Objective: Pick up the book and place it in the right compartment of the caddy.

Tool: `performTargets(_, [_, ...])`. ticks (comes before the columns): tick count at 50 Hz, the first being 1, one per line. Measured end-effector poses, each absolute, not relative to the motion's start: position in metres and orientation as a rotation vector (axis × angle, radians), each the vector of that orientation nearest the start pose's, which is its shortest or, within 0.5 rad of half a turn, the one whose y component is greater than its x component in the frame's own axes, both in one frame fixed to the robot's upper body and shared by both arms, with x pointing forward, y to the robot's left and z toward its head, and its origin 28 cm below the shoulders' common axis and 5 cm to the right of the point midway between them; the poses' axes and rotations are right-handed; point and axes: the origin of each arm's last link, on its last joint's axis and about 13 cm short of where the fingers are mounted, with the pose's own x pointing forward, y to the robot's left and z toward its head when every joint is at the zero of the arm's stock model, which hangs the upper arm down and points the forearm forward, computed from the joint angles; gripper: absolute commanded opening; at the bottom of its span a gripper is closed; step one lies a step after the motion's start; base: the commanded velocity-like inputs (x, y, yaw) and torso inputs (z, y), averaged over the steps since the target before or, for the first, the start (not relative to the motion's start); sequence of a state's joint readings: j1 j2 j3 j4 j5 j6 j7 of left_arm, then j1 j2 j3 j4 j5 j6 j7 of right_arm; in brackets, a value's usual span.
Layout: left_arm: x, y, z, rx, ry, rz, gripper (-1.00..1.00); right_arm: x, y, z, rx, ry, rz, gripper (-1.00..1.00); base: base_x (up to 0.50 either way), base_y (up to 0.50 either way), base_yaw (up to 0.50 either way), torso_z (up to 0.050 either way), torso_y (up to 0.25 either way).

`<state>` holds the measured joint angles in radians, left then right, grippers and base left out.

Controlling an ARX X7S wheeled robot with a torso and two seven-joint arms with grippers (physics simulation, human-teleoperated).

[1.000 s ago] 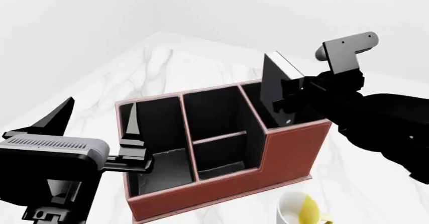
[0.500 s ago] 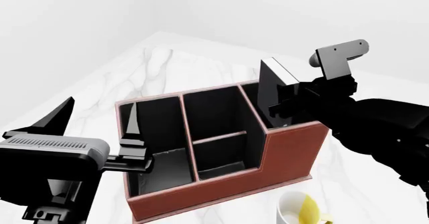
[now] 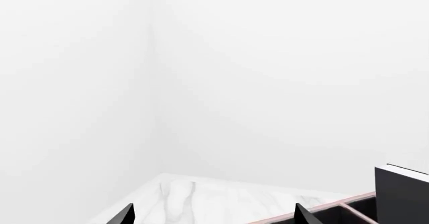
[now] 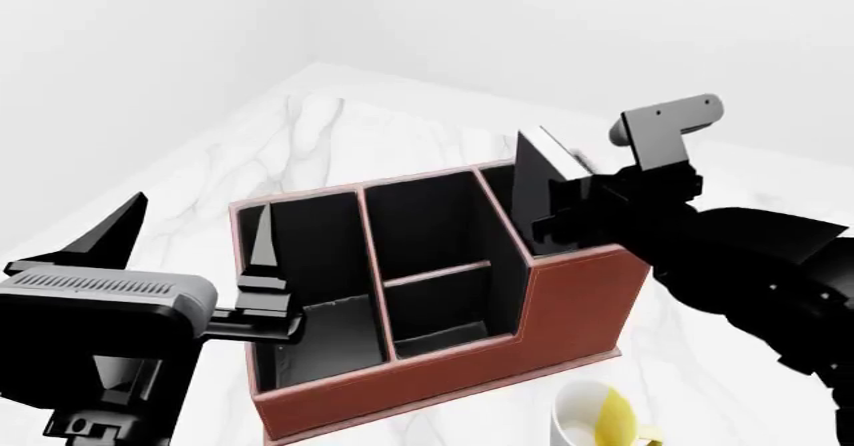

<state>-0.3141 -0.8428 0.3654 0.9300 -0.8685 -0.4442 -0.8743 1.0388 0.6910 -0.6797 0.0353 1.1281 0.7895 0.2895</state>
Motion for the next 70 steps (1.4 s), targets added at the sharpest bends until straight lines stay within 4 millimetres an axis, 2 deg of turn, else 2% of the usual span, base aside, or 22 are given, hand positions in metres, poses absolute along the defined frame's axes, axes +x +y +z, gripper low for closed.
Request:
performTargets(67, [0.165,0.222,0.192,0.045,-0.263,-0.052,1.00,0.322,-0.156,0.180,-0.081,0.346,0.270,-1.00,0.00,0.00,0.00,0.000,0.002])
performTargets(68, [0.165,0.222,0.192,0.045,-0.263,-0.052,1.00,0.321,-0.156,0.180,-0.081,0.346,0.270,1.00,0.00,0.00,0.00,0.000,0.000])
performTargets(70, [0.165,0.222,0.192,0.045,-0.263,-0.052,1.00,0.322,-0.157,0.181,-0.085,0.339,0.269,1.00,0.00,0.00,0.00,0.000,0.000])
